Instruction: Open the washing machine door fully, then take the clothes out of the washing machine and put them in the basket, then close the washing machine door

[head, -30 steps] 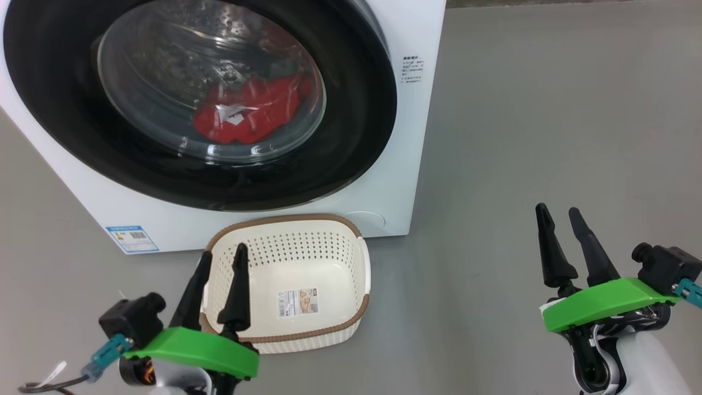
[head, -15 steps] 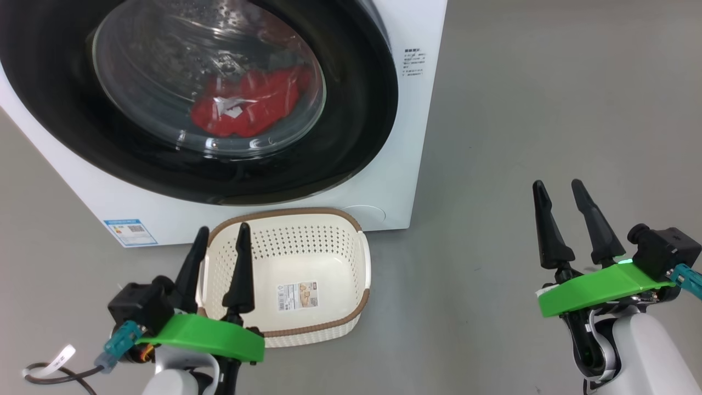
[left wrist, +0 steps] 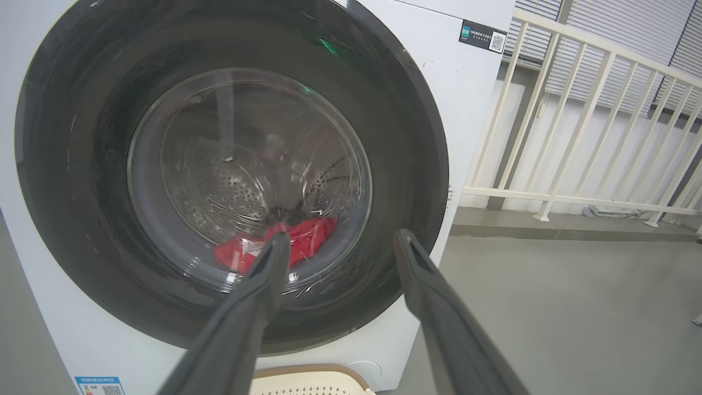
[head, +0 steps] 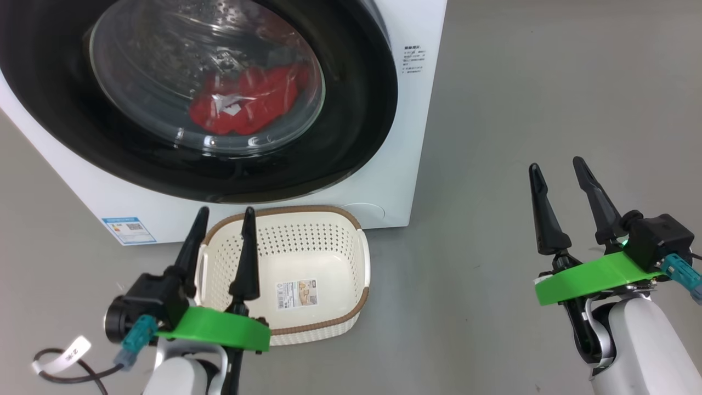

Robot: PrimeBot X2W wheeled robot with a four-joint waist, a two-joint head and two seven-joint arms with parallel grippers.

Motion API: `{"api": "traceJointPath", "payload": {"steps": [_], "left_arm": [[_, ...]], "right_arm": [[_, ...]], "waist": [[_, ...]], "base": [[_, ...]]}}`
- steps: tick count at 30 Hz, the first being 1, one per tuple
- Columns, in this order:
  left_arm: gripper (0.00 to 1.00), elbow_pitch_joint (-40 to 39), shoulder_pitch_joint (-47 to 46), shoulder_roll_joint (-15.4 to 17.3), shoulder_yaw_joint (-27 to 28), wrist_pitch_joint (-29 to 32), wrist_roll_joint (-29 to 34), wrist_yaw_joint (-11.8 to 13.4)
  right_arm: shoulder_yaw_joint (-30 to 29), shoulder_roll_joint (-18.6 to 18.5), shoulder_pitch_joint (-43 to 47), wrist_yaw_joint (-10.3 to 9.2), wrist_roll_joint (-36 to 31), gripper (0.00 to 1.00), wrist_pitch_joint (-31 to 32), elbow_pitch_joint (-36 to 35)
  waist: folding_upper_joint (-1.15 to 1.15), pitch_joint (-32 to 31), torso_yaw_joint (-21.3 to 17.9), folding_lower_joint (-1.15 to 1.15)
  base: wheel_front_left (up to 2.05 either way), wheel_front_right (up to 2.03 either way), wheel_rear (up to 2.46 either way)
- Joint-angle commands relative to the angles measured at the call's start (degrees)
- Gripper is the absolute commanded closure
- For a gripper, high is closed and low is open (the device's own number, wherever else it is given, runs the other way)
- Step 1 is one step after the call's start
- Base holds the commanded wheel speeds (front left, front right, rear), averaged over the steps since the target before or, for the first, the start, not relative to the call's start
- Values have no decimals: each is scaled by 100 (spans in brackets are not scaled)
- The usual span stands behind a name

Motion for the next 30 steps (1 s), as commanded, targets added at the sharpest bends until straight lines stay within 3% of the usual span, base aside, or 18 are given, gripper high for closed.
{"api": "traceJointPath", "payload": {"steps": [1,10,30], "left_arm": [[0,-113,-286,101,120,-82,203,80],[0,242,-348,104,107,-119,178,123],[0,250,-347,104,82,-119,75,104]], "right_arm": [[134,-43,-244,-4,-204,0,-92,-158],[82,-47,-262,-4,-373,0,-129,-11],[24,-47,-318,-4,-254,0,-129,131]], "waist": [[0,1,-4,0],[0,-8,6,0],[0,76,39,0]], "base": [[0,0,0],[0,0,0],[0,0,0]]}}
